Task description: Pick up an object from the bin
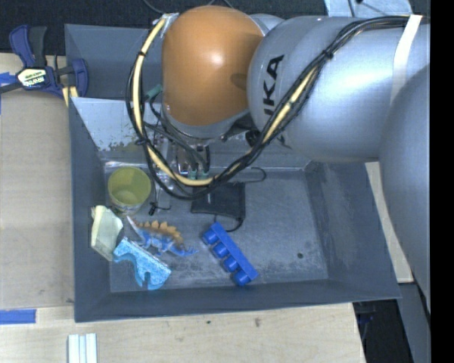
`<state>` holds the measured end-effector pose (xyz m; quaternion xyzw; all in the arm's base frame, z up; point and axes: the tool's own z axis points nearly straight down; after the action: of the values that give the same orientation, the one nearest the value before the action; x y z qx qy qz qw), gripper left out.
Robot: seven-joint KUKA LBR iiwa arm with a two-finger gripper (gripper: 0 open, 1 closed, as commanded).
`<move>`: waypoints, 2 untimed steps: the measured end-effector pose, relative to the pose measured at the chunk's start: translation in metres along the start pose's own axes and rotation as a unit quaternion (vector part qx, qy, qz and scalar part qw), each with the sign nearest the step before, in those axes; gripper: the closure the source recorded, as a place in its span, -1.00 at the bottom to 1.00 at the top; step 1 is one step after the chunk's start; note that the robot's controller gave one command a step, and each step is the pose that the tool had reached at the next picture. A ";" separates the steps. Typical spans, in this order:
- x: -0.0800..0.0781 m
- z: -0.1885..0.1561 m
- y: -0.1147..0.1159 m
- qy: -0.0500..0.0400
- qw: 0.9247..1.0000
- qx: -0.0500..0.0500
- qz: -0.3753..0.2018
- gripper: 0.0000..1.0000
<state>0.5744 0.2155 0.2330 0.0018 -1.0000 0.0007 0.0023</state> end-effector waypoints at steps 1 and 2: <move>-0.001 -0.005 -0.001 -0.004 1.000 -0.001 0.002 -1.00; -0.017 0.051 0.003 -0.005 0.999 -0.002 0.041 -1.00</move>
Offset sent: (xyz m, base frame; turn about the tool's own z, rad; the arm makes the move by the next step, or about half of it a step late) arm 0.0399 0.0119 -0.1630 0.2289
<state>0.5908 0.2189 0.1824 -0.0394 -0.9992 -0.0012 -0.0028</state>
